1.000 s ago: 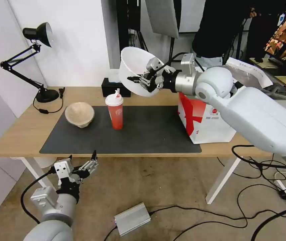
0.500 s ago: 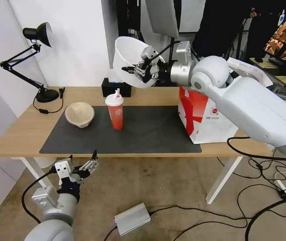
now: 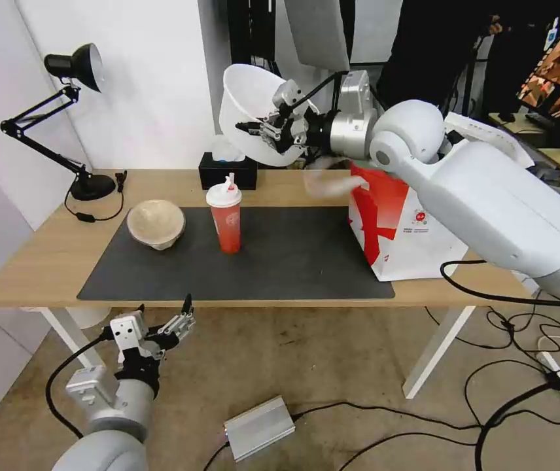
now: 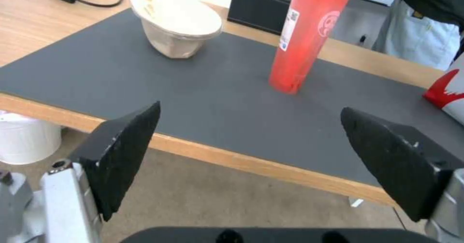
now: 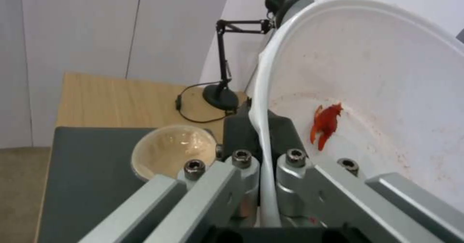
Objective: Pick up the trash from the table and place it into the takeout bag.
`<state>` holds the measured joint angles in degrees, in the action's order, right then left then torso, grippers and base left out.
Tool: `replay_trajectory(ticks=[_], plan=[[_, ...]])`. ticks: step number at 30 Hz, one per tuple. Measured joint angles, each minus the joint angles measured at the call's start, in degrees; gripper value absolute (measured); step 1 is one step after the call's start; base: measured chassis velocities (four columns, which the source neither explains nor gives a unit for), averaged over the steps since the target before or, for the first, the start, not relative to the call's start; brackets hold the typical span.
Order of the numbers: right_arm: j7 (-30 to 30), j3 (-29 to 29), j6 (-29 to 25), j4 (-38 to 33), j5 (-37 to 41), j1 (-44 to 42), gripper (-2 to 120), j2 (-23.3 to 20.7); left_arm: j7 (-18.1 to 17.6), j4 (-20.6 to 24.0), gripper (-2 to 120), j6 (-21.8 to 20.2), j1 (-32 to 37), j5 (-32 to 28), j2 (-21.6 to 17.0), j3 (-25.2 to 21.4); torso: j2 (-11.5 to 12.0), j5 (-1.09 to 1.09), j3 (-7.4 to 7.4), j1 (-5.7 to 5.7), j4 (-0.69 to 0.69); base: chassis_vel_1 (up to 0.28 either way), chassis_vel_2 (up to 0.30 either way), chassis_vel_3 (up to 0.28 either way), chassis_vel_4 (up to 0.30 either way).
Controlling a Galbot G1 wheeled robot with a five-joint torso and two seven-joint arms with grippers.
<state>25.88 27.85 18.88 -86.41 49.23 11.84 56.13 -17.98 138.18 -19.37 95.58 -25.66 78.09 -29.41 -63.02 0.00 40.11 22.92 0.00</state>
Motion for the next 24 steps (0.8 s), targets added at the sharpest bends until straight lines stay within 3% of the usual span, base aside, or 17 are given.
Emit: replay_trajectory(ticks=[13,24], plan=[[0.0,0.0,-0.1,0.9,0.6,1.5,0,-0.1,0.0,0.0,100,0.0,0.0,0.2,0.2,0.3,0.0,0.0,0.0,0.0,0.0,0.0,0.0,0.0,0.0],[0.0,-0.6,-0.1,-0.2,0.7,0.9,0,-2.6,0.0,0.3,100,0.1,0.2,0.2,-0.1,0.2,0.0,0.0,0.0,0.0,0.0,0.0,0.0,0.0,0.0]])
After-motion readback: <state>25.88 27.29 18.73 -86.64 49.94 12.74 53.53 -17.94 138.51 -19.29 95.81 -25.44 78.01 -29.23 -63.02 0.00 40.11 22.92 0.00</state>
